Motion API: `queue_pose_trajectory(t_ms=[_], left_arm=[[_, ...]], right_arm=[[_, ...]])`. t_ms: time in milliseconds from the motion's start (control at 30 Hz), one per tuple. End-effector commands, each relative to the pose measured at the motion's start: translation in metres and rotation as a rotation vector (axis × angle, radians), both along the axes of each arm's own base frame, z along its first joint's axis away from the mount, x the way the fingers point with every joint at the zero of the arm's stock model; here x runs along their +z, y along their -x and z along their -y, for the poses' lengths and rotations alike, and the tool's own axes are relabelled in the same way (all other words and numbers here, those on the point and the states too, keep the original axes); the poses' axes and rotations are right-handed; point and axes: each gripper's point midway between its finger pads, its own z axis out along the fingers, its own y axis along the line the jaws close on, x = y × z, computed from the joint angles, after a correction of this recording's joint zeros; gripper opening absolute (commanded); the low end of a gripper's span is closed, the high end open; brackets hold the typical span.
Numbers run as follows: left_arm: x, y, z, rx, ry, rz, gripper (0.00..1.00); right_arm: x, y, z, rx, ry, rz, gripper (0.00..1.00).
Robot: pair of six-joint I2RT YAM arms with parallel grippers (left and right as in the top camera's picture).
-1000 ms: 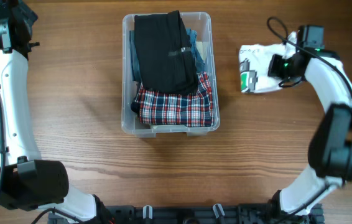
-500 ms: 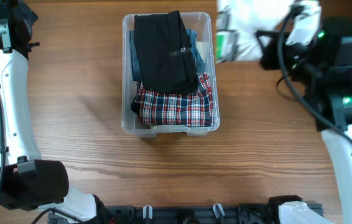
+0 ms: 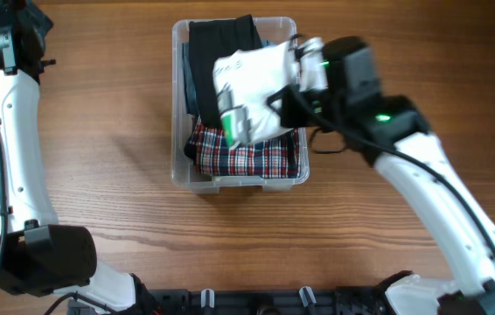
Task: Pack container
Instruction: 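Lift the white t-shirt and carry it over the bin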
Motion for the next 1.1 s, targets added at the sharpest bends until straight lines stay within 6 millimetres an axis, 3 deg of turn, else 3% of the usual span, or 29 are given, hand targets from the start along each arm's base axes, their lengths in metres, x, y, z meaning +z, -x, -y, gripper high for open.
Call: queue_pose_trajectory(t_ms=[0,200,600,800,900,1067], left_arm=[[-0.001,0.001,-0.005,0.011,-0.017,-0.013,1.00],[-0.001,0.001,-0.005,0.011,-0.017,-0.013,1.00],[-0.001,0.001,-0.005,0.011,-0.017,-0.013,1.00],[-0.001,0.001,-0.005,0.011,-0.017,-0.013,1.00],[-0.001,0.001,-0.005,0.011,-0.017,-0.013,1.00],[-0.001,0.001,-0.005,0.011,-0.017,-0.013,1.00]], right_arm=[[-0.027,0.012,-0.028,0.060,0.011,-0.075,0.05],[-0.046,0.023,-0.041,0.260,0.114,0.000,0.04],[-0.062,0.037,-0.025,0.872,0.437,0.393,0.04],[-0.069,0.024,-0.005,1.073,0.680,0.557,0.04],[-0.070,0.025,-0.004,1.193,0.731,0.633,0.04],[-0.069,0.031,-0.008,1.245,0.700,0.657,0.04]])
